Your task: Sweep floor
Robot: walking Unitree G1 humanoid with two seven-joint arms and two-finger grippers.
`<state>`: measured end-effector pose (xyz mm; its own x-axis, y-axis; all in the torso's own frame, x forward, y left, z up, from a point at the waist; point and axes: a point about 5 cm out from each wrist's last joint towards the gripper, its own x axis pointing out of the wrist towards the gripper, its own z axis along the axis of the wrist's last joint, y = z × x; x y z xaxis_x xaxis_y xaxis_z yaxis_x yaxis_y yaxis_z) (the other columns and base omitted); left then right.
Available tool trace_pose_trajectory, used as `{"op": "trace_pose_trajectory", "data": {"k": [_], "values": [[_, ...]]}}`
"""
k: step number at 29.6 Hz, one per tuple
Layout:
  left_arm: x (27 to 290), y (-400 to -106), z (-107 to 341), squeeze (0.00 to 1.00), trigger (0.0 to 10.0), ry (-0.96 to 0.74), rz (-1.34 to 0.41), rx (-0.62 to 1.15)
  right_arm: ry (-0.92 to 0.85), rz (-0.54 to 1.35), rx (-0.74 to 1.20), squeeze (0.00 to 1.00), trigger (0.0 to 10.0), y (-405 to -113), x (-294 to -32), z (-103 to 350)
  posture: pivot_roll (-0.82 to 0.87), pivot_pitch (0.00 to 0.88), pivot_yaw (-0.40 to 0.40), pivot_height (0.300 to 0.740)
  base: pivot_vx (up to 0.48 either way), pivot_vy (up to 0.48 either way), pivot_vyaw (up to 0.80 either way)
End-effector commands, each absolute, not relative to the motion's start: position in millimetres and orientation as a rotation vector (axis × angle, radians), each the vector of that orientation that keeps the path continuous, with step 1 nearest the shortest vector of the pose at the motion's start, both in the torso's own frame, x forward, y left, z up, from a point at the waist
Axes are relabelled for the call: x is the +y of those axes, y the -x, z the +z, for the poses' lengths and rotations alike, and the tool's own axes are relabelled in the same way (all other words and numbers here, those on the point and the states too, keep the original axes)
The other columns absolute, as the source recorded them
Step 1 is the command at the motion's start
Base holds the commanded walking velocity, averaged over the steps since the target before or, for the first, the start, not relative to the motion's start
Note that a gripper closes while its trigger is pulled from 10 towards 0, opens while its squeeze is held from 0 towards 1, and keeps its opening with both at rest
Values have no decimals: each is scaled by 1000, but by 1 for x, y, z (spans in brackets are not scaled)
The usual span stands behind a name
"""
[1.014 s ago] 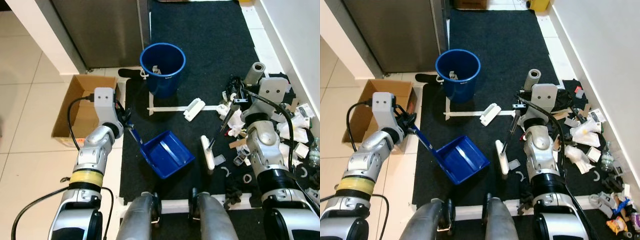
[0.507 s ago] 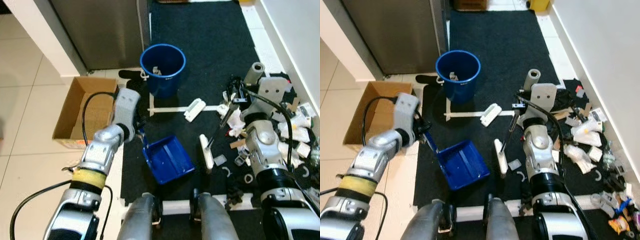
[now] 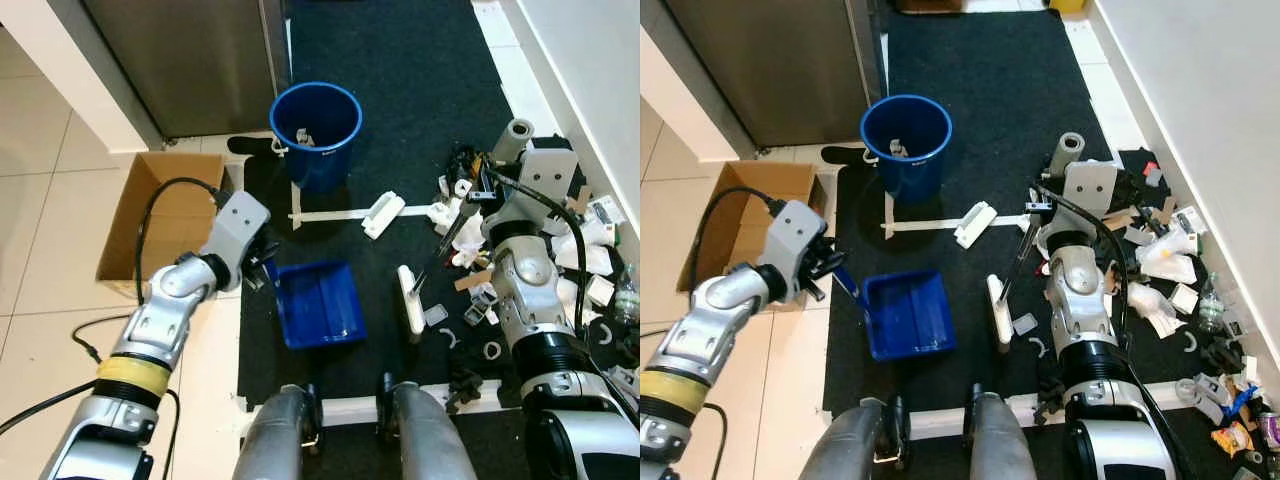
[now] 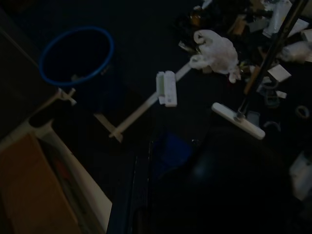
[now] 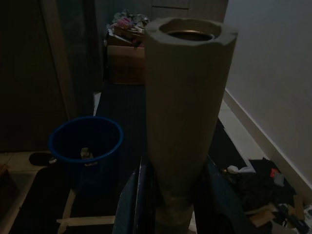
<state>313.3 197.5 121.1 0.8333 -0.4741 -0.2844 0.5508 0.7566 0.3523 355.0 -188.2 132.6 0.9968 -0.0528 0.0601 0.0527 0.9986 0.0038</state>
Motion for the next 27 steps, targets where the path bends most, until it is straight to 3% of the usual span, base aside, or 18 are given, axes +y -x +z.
{"op": "trace_pose_trajectory", "data": {"k": [1,14,27], "values": [[205,-310,130,0,10000,-448,-576,141,-10,-72,-91,0,10000,-355,-193,137,-21,211,1,740,0,0,0],[211,-287,150,0,10000,-202,-673,175,-10,-109,-151,0,10000,-360,-201,157,-18,193,-1,740,0,0,0],[222,-290,164,0,10000,-164,-591,169,-20,-136,-184,0,10000,-361,-208,166,-18,187,13,740,0,0,0]]}}
